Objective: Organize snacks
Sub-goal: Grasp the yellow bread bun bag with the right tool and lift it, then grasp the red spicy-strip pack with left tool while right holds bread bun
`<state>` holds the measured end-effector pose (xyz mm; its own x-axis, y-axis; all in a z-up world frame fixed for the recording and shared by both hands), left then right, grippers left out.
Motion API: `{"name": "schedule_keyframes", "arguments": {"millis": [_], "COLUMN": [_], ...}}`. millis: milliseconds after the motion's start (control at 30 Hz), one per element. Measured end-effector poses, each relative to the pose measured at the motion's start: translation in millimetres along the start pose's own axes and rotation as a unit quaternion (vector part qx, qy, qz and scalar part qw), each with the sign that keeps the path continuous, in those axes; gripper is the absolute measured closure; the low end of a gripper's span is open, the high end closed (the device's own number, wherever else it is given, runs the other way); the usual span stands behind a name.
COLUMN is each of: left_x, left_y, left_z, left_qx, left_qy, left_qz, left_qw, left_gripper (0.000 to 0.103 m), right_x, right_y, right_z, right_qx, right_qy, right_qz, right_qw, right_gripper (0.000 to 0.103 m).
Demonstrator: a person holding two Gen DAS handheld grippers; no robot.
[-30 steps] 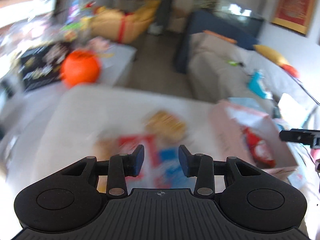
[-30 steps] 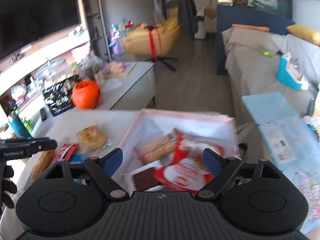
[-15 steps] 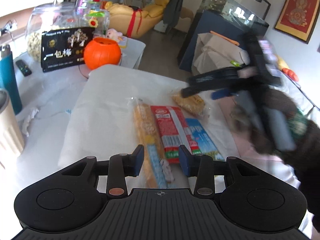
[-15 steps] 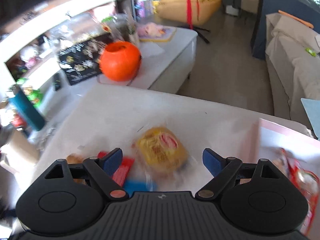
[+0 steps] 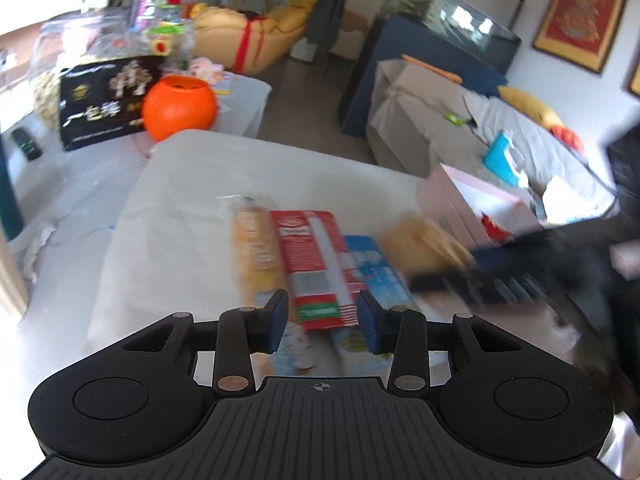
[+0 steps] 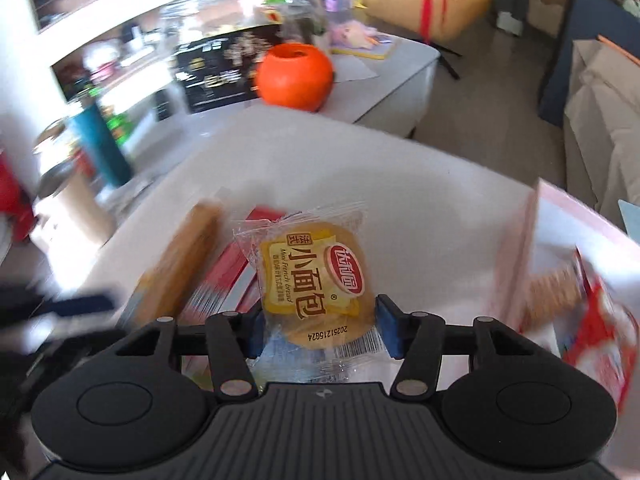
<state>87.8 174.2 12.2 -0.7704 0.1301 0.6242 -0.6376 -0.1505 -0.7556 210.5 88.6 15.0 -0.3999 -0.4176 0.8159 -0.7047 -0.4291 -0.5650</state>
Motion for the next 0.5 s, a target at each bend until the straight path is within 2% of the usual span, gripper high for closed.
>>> {"name": "schedule_keyframes", "arguments": {"millis": [67, 167, 267, 367, 500], "left_x": [-11.3, -34.2, -60.4, -76.1, -79.6], "left_y": [-5.9, -15.2, -21.8, -23.3, -27.2], "left_z": [8.6, 14.1, 16.0, 16.5, 13.8], "left_qx": [-0.011, -0.015, -0.034, -0.056, -0.052], "left_qy": [-0.003, -0.021, -0.067, -0.100, -0.111], "left_qz": [-0.007, -0.021, -0.035, -0.047, -0.056], "left_qw": [0.9999, 0.9995, 0.9966, 0.9923, 0.9909], "left_gripper": [0.061, 0.061, 0.061, 0.059, 0.055], "right_x": [20.1, 43.4, 60.8, 75.9, 91.2], "right_y": [22.4, 58.7, 88.1, 111.4, 137.2], "right_z": [3.2, 16.7, 38.8, 65.3, 103.7], "right_qx": [-0.001, -0.001, -0.014, -0.033, -0.067], "right_qy": [-0.012, -0.005, 0.006, 0.035, 0.080], "right_qz": [-0.003, 0.003, 0.012, 0.032, 0.064], "right_qw": [1.000, 1.000, 1.000, 0.998, 0.992], "right_gripper": [0.049, 0.049, 0.049, 0.049, 0.049]}}
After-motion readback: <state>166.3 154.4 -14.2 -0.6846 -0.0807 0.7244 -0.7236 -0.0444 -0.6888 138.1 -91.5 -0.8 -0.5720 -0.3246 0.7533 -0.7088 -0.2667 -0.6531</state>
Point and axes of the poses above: each gripper's, at about its wrist camera, not at the fingertips, and x roughly against the way its jaws point, z to its right, y to its underside, the point moved 7 cm from there along -x, roughly the way its jaws point, and after that the axes turned 8 degrees about -x, right-handed, at the moved point
